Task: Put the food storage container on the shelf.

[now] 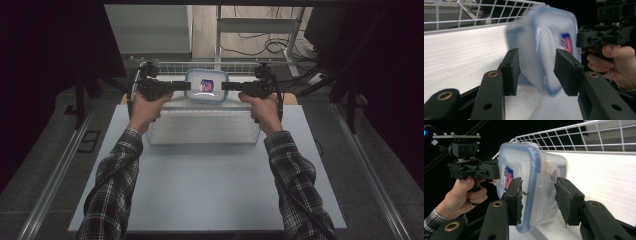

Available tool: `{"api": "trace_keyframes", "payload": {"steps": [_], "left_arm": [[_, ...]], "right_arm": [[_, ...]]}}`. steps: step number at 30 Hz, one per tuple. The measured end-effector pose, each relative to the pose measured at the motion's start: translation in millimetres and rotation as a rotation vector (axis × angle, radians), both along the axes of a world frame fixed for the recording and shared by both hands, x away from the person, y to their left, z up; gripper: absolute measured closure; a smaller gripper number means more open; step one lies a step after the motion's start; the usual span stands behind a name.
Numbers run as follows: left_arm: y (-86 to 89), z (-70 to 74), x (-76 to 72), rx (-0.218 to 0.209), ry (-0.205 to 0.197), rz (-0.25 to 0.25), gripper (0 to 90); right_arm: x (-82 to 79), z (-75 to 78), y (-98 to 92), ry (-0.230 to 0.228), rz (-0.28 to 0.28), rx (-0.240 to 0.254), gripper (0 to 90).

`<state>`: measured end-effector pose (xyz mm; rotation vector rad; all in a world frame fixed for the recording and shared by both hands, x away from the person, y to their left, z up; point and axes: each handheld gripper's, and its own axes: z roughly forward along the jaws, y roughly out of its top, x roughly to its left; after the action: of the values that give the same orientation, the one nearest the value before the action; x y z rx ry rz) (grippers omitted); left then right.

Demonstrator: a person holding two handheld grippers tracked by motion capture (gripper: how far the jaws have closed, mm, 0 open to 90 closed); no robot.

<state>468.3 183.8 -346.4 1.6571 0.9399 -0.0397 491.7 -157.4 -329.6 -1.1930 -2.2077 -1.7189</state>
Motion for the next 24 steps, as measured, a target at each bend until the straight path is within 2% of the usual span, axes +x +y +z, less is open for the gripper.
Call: {"api": "trace_keyframes", "payload": {"steps": [2,3,6,9,14,16,20,22,24], "left_arm": [[-5.5,0.6,-0.6,0.053,-0.006,0.012,54.2],[-7.1,0.1,-0.7,0.062,-0.001,0.013,52.6],[-6.3,-1.5,-0.3,0.051,0.006,0.012,53.0],[-5.7,-1.9,-1.0,0.046,0.002,0.016,53.3],[-8.8,1.0,-3.9,0.069,-0.01,0.041,49.9],[-9.6,2.7,-5.0,0.085,-0.022,0.065,46.8],[-10.8,6.3,-8.0,0.096,-0.051,0.111,46.2],[-11.1,9.0,-10.8,0.112,-0.082,0.136,42.3],[-8.8,11.8,-14.3,0.089,-0.107,0.137,40.9]], "right_arm": [[-0.1,0.0,1.5,-0.006,-0.006,-0.017,54.6],[-0.4,0.2,2.7,-0.009,-0.018,-0.03,53.9],[-0.4,2.1,3.0,-0.023,-0.039,-0.044,54.2],[-2.5,6.0,5.2,-0.047,-0.08,-0.084,54.5],[-4.6,10.4,11.6,-0.089,-0.138,-0.139,55.1],[-4.6,10.5,14.3,-0.097,-0.16,-0.154,55.9],[-3.8,10.4,17.9,-0.119,-0.189,-0.184,57.7],[-4.1,10.6,18.0,-0.128,-0.189,-0.186,58.6],[-5.8,11.6,16.8,-0.141,-0.183,-0.177,59.2]]}}
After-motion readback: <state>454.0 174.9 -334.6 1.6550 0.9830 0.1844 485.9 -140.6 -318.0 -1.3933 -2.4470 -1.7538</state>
